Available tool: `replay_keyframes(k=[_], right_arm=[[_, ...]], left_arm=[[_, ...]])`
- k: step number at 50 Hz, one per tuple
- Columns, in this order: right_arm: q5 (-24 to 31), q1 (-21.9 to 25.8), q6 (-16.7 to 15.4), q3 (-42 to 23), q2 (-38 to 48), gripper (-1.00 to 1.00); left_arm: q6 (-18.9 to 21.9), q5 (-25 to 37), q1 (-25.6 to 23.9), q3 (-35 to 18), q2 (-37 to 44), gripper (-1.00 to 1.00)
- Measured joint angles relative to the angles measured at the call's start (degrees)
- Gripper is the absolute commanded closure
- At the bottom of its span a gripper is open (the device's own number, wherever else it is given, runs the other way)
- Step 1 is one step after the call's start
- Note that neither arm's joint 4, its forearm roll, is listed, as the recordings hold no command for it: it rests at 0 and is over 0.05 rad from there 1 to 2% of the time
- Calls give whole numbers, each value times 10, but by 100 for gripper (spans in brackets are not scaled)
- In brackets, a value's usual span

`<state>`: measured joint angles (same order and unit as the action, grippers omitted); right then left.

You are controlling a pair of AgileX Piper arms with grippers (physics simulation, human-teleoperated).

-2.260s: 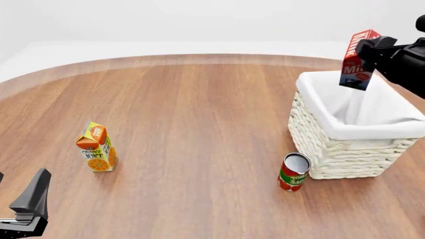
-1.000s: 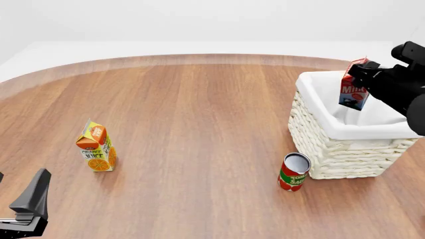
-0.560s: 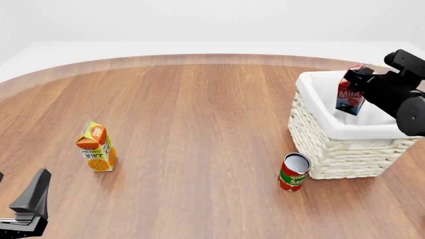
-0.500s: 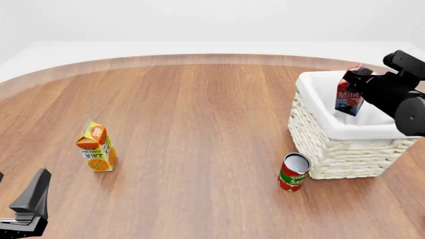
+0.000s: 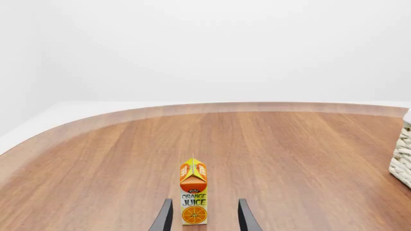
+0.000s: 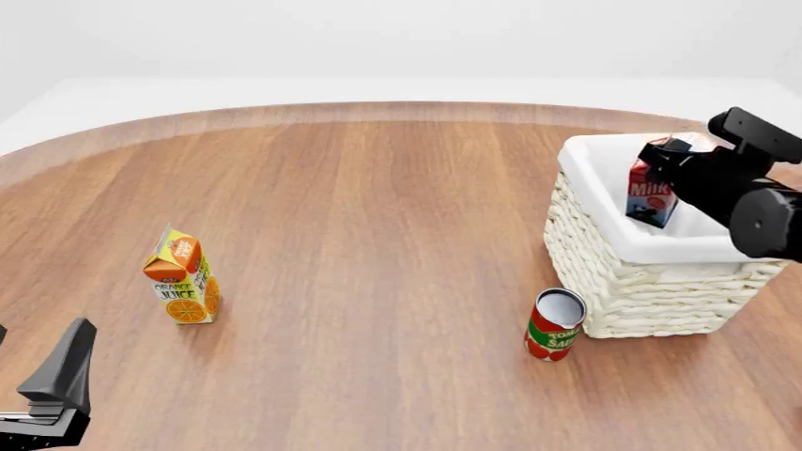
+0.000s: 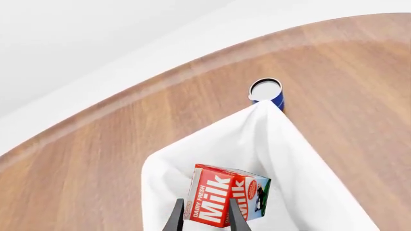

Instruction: Pick the milk and place it in the basket.

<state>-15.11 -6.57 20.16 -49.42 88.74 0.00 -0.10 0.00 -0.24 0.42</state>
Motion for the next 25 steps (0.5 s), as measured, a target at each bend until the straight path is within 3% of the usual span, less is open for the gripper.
replay_keyframes(k=[25], right_arm=[[-18,3,4,2,33,100]], left_arm=[[0,0,0,0,0,-100]])
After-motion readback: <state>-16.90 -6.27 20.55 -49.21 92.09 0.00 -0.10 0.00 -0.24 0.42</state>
